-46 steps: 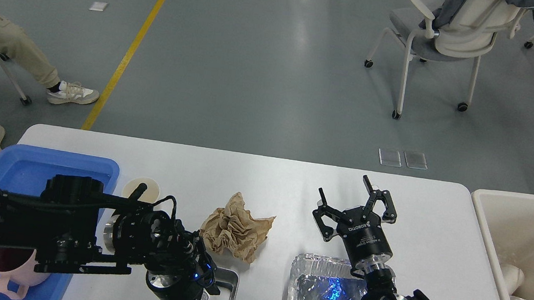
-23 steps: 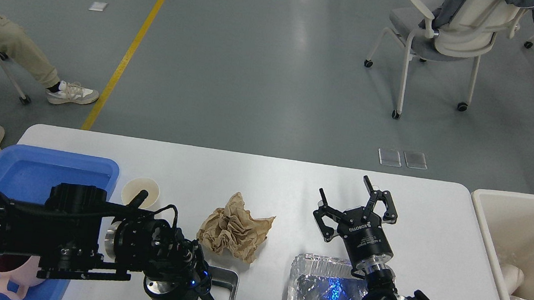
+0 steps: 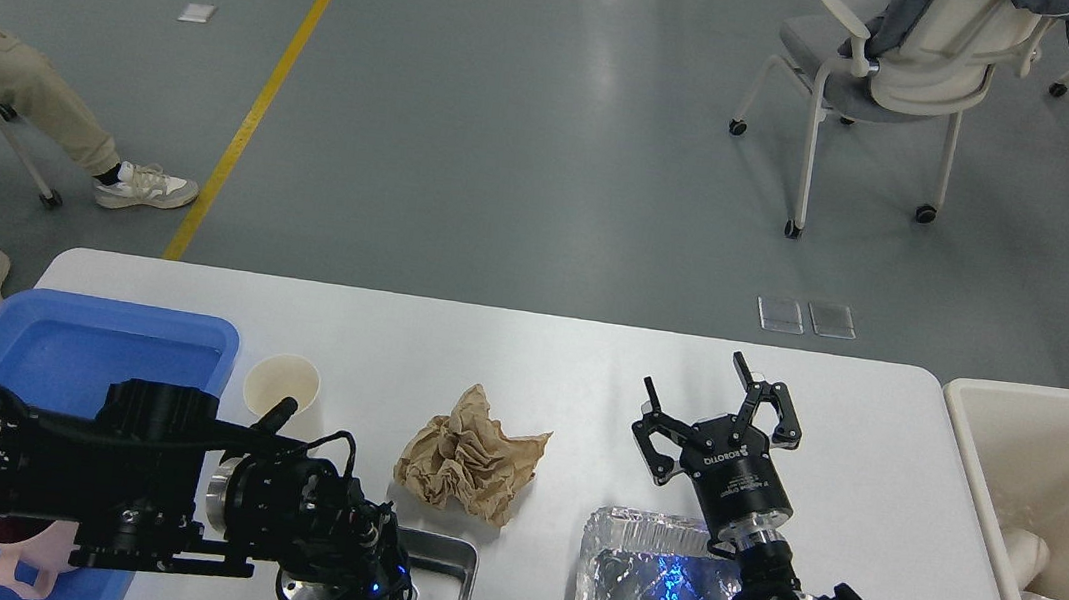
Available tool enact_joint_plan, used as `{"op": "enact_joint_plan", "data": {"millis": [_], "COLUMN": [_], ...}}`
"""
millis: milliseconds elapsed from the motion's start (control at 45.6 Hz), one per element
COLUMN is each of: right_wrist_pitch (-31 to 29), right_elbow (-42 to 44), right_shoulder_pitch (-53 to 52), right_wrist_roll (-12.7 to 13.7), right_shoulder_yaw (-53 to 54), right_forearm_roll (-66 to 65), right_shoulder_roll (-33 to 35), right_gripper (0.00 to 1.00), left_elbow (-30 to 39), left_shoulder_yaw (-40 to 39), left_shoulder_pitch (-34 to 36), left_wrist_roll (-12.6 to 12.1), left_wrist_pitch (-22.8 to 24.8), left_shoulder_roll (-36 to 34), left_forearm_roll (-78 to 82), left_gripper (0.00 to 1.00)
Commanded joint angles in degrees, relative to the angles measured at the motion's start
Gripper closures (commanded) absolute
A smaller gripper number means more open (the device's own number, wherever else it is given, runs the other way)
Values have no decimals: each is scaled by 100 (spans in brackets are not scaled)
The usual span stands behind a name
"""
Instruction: Tidy desktop
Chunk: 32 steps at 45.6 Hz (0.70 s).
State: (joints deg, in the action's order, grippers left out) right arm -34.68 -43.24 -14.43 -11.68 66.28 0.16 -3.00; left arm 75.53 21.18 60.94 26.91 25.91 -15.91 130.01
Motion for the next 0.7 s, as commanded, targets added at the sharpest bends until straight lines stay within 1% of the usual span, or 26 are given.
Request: {"op": "enact_joint_plan", "data": {"millis": [0, 285, 461, 548, 636, 680], "right_wrist_pitch": [-3, -3, -3, -3, -3, -3], "right_elbow": [0, 9, 9, 9, 9, 9], "right_shoulder_pitch": [10, 19, 27, 27, 27, 27], "right_wrist_roll": [-1, -1, -1, -1, -1, -1], "right_shoulder_yaw": [-1, -1, -1, -1, -1, -1], "right_forearm_roll": [1, 1, 1, 1, 1, 1], "right_shoulder_roll": [1, 1, 1, 1, 1, 1], "right_gripper": [0, 0, 0, 0, 0, 0], "left_elbow": [-38, -223, -267, -267, -267, -267], "left_shoulder_yaw": [0, 0, 0, 0, -9, 0], "left_shoulder_pitch": [-4, -4, 5, 14, 40, 49], "left_wrist_roll": [-2, -2, 60, 130, 323, 402], "left_wrist_pitch": [-7, -25, -34, -34, -51, -165], "left_shoulder_roll": [0, 0, 0, 0, 0, 0], "left_forearm_roll": [-1, -1, -1, -1, -1, -1], "left_gripper": [35, 39, 41, 41, 47, 49]}}
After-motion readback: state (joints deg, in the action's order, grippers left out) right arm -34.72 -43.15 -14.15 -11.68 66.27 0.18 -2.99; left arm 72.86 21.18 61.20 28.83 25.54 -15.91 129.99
